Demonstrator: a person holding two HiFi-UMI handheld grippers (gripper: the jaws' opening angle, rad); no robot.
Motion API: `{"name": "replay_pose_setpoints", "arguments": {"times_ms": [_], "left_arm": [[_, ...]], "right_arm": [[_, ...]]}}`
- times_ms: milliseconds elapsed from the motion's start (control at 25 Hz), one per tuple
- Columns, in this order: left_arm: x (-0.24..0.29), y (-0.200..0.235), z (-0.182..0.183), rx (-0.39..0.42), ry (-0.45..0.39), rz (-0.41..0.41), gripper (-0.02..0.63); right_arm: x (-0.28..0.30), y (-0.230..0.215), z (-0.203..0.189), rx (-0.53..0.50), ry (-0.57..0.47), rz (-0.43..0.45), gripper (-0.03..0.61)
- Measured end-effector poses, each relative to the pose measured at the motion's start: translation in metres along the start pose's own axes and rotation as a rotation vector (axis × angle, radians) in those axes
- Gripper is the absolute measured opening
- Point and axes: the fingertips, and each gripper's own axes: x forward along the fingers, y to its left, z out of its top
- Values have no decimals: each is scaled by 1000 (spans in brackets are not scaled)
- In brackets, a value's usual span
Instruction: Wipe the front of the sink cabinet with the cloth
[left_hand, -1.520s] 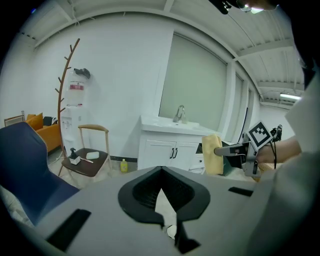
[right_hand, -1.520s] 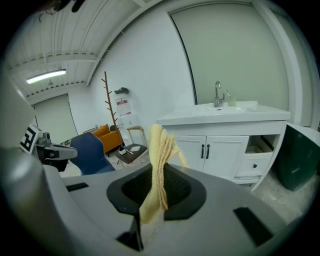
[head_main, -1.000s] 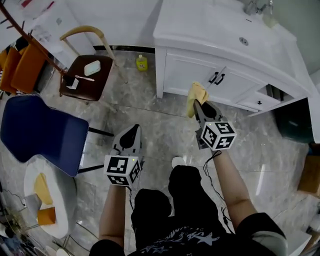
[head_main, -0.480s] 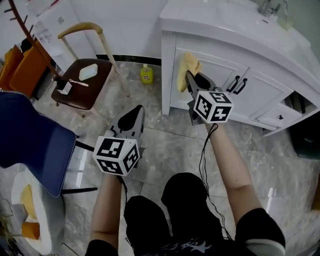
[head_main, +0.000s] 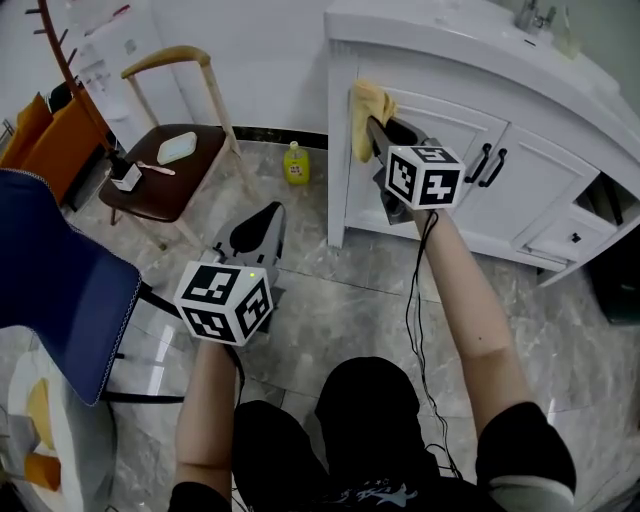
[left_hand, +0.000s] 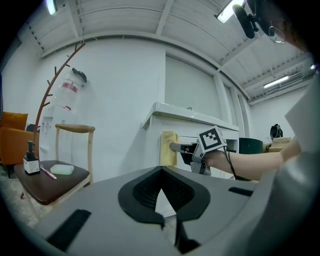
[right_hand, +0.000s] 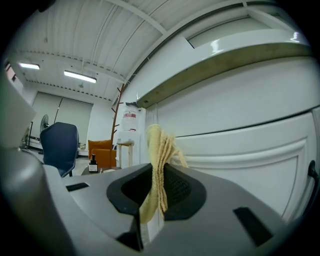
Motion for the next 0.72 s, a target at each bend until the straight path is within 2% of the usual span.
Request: {"name": "replay_pose_setpoints", "arguments": {"times_ms": [400,560,720], "left_arm": [[10,-26,4,17,-11,-61,14],[29,-47,6,55,-9,-100,15],[52,-73,6,33,-11,-151,14]], "right_arm": [[-28,-38,1,36,-24,-83,61],[-54,-69,-1,34,-24,-146,61],[-89,-108,-2,42,-26,-221,61]]}}
